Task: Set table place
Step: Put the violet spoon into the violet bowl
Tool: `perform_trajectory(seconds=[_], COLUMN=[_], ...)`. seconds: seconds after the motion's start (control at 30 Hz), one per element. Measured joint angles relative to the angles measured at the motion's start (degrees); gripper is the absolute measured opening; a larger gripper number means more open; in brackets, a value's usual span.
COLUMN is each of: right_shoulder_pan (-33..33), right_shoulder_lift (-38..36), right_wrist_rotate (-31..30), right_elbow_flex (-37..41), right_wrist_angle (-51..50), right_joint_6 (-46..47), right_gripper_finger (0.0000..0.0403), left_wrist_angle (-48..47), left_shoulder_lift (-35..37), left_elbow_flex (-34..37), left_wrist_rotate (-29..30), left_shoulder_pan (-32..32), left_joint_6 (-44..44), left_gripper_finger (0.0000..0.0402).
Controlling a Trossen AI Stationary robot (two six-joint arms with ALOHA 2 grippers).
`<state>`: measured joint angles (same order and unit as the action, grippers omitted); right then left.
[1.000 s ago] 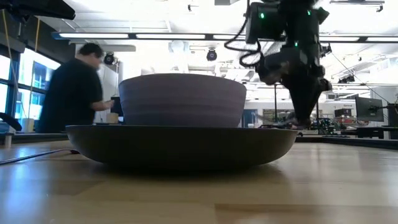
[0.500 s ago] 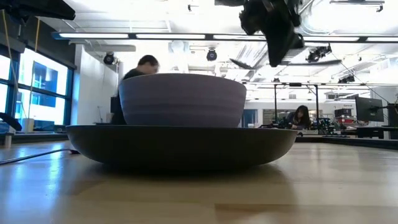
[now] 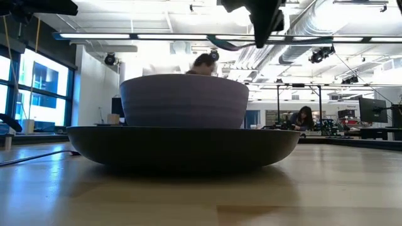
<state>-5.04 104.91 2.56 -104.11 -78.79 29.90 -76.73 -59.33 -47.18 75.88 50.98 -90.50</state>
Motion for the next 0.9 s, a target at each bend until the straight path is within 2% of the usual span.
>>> perform_trajectory(seconds=[0.17,0.37,0.9], right_shoulder_pan=[-1.7,-3.7,-7.5], right_shoulder_lift=[5.5,10.8,14.7], right_wrist_rotate=[1.6,2.8,7.1], right_elbow_flex=[-7.1,-12.6,-14.3], right_wrist_angle=[-3.6,-7.0,-6.6], right_joint_6=[-2.3,-4.5,-2.9], right_gripper_finger=[0.0000,0.0000,0.0000], left_wrist_angle=[0.1,-1.6,-5.5], left_shoulder_lift=[2.2,5.1,10.8], left_elbow_flex=[0.0,0.0,0.0], left_wrist_rotate=[0.2,0.2,2.3], left_shoulder_pan=[0.0,0.0,0.0], left_joint_6=[-0.2,-4.5,-6.0], left_gripper_finger=[0.0046,0.0046,0.0046])
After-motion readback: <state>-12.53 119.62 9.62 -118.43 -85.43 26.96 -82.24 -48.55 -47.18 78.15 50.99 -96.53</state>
